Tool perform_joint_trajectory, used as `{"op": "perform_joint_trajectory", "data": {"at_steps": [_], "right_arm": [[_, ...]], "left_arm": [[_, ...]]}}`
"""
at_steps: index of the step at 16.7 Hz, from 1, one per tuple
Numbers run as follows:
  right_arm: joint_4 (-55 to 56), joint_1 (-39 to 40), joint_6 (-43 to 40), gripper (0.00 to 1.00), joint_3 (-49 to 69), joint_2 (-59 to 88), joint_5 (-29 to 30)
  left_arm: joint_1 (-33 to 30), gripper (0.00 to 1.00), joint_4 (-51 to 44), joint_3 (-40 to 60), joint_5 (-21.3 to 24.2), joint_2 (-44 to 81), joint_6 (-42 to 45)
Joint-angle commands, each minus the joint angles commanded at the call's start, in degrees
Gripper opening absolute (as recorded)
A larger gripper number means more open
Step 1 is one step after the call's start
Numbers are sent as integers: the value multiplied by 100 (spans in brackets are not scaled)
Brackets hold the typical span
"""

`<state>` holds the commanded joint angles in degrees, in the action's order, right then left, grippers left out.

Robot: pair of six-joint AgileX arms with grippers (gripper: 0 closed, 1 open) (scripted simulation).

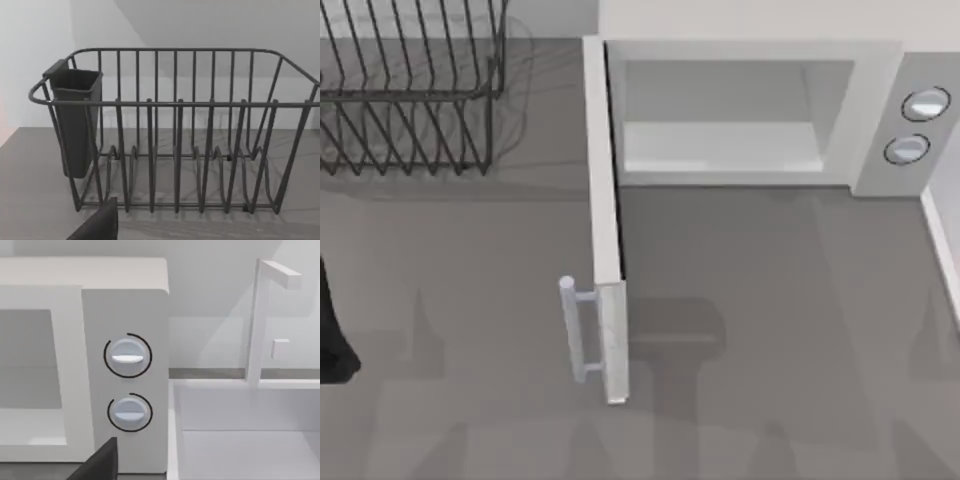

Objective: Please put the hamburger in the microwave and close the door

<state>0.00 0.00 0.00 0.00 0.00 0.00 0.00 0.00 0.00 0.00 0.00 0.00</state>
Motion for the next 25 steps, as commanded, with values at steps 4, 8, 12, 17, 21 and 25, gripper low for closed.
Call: {"op": "perform_joint_trajectory", "data": {"at_steps": [4, 8, 12, 17, 21, 25], "right_arm": [[-190, -6, -128, 100, 143, 197, 1], [-1108, -31, -731, 100, 819, 1293, 6], [-2448, -66, -1615, 100, 1809, 3071, 13], [-4209, -96, -2783, 100, 3107, 5476, 10], [-5261, -107, -3486, 100, 3882, 6937, 3], [-5709, -107, -3792, 100, 4217, 7529, -5]], "left_arm": [[0, 100, 0, 0, 0, 0, 0], [0, 100, 0, 0, 0, 0, 0], [0, 100, 0, 0, 0, 0, 0], [0, 100, 0, 0, 0, 0, 0], [0, 100, 0, 0, 0, 0, 0], [0, 100, 0, 0, 0, 0, 0]]}}
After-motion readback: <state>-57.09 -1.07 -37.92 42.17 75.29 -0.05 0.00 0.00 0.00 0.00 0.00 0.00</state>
